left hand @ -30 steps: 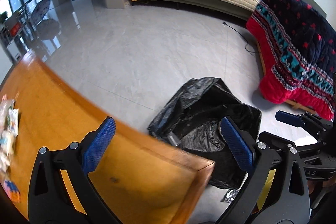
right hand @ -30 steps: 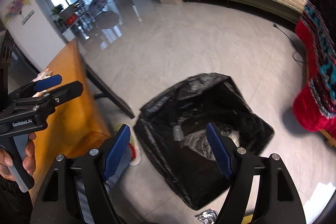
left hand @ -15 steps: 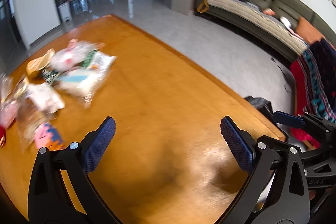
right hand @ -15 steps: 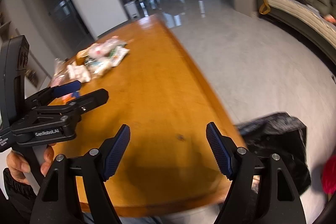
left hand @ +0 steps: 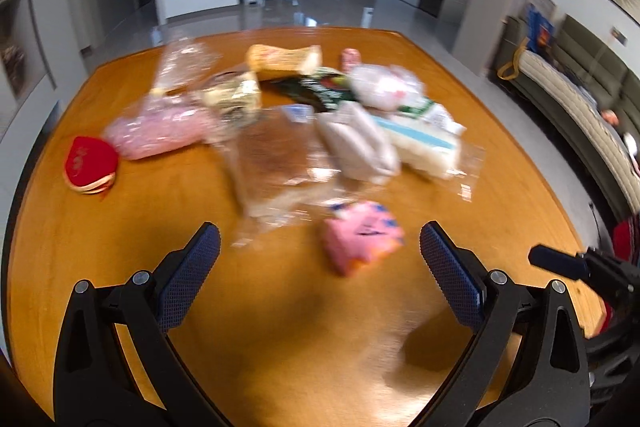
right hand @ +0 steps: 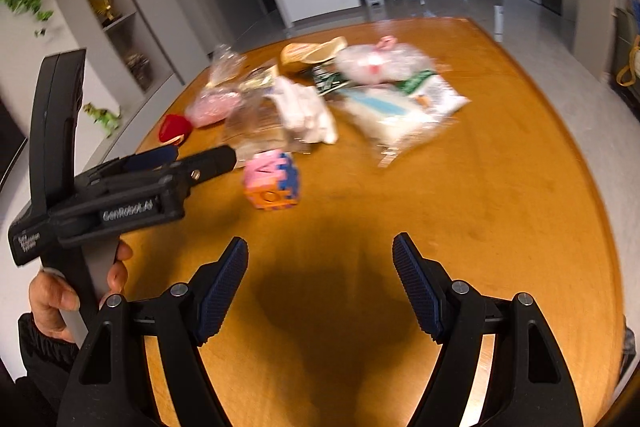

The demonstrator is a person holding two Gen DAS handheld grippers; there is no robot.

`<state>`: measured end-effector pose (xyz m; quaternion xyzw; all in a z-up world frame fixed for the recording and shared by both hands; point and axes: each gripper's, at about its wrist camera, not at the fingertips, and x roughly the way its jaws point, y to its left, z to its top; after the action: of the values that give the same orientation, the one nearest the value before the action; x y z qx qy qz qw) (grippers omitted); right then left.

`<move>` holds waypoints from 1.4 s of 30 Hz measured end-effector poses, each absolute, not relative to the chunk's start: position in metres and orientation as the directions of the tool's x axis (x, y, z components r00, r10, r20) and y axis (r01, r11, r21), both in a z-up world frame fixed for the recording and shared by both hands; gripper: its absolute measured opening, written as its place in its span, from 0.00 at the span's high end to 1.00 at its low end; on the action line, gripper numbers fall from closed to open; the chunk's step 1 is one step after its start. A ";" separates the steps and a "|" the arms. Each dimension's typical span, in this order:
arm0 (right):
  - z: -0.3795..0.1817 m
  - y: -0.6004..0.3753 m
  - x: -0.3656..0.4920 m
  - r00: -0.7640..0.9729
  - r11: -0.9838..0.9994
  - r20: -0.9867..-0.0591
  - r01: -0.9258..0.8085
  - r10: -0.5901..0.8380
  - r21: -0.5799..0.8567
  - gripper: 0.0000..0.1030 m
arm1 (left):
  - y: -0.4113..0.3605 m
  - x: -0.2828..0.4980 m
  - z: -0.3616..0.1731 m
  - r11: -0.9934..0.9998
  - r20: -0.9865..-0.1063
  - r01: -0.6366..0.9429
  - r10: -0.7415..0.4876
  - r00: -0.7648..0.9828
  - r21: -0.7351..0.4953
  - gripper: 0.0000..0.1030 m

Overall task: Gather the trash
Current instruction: 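Move both open tools back over the table, then grasp the letter A foam cube with the right tool while the left tool grasps the bagged bread loaf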

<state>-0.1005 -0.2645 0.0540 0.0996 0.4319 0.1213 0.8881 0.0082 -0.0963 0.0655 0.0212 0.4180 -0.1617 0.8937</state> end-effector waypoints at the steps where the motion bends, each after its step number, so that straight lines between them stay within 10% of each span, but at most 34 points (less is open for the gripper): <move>1: 0.052 -0.256 -0.094 0.590 0.948 -0.744 -0.147 0.314 0.284 0.27 | -0.090 0.012 0.065 0.952 -0.757 0.292 -0.259 0.600 -0.095 0.06; 11: 0.029 -0.193 -0.035 0.556 0.953 -0.781 -0.253 0.285 0.168 0.27 | -0.066 0.048 0.050 0.970 -0.787 0.232 -0.195 0.585 -0.069 0.06; 14: 0.017 -0.194 -0.024 0.535 0.959 -0.806 -0.247 0.253 0.137 0.59 | -0.068 0.057 0.049 0.969 -0.793 0.230 -0.208 0.573 -0.088 0.06; 35: 0.025 -0.262 -0.085 0.570 0.961 -0.774 -0.175 0.276 0.214 0.59 | -0.083 0.114 0.016 0.965 -0.850 0.119 -0.263 0.456 -0.235 0.05; 42: 0.039 -0.278 -0.110 0.607 0.965 -0.750 -0.166 0.262 0.203 0.59 | -0.071 0.091 0.022 0.951 -0.838 0.116 -0.307 0.452 -0.287 0.25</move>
<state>-0.1104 -0.2782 0.0391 0.0565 0.4268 0.1197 0.8946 0.0913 -0.0705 0.0220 -0.0942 0.5085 -0.1250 0.8467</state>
